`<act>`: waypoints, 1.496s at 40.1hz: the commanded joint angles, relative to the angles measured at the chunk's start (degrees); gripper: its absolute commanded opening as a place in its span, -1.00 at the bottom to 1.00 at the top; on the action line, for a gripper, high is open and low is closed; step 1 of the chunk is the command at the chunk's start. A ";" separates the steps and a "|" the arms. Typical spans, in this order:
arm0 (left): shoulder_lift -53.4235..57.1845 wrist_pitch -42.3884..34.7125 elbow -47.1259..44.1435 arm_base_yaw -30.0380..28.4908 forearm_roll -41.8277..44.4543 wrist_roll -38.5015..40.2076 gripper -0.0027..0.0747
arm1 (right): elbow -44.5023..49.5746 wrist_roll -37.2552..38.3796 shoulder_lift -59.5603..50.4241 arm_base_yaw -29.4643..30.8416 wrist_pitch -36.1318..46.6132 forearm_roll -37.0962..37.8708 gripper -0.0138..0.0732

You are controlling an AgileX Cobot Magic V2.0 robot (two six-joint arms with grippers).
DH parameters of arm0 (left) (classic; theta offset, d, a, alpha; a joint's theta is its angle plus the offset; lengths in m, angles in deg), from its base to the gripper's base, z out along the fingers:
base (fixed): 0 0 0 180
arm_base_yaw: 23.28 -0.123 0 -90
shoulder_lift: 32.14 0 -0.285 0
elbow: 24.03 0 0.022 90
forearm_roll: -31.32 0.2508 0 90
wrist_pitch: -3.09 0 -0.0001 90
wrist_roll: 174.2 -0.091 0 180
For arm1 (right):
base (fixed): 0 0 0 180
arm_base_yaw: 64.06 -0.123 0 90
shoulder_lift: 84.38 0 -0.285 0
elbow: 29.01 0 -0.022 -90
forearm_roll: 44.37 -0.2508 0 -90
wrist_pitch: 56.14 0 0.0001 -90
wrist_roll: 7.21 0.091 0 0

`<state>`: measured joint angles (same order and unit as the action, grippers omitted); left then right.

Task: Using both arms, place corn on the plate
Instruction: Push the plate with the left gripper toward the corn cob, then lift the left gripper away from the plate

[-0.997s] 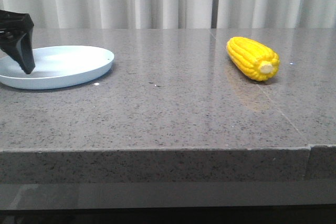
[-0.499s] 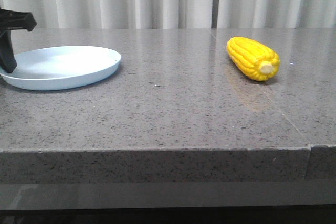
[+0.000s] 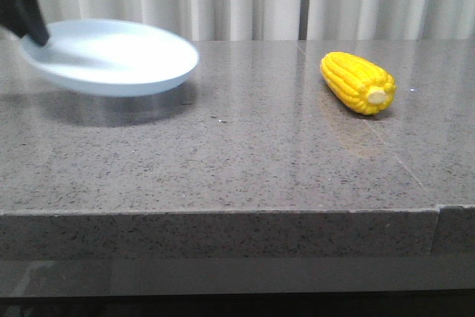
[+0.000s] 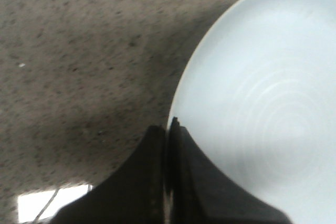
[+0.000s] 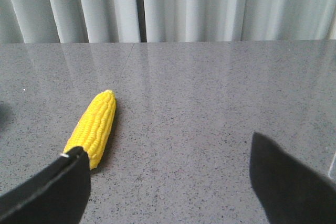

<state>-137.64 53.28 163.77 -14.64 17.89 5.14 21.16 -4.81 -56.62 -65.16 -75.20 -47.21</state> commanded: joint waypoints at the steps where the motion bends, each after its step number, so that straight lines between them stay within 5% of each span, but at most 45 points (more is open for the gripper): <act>1: 1.75 -1.41 3.92 2.96 -3.56 -0.12 -0.98 | -1.94 -0.46 0.76 0.35 4.74 0.13 0.79; 18: -5.79 -3.38 5.28 8.27 -5.27 -0.12 -0.93 | -1.94 -0.46 0.76 0.35 4.74 0.13 0.79; 29: -4.54 -3.38 5.28 8.17 -4.23 -0.67 0.10 | -1.94 -0.46 0.76 0.35 4.74 0.13 0.79; 32: -2.26 -3.26 5.28 8.17 -1.14 -0.67 0.20 | -1.94 -0.46 0.76 0.35 4.74 0.13 0.79; 36: 1.63 -2.38 5.28 8.17 2.03 -0.57 0.11 | -1.94 -0.46 0.76 0.35 4.74 0.13 0.79; 55: 21.22 -2.19 -6.68 6.83 25.60 10.33 -0.93 | -1.94 -0.46 0.76 0.35 4.74 0.13 0.79; 60: 28.83 -3.56 -14.11 2.92 25.60 10.42 -0.98 | -1.94 -0.46 0.76 0.35 4.74 0.13 0.79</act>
<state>-113.89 53.61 151.49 -9.88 42.30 14.49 21.16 -4.81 -56.62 -65.16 -75.20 -47.21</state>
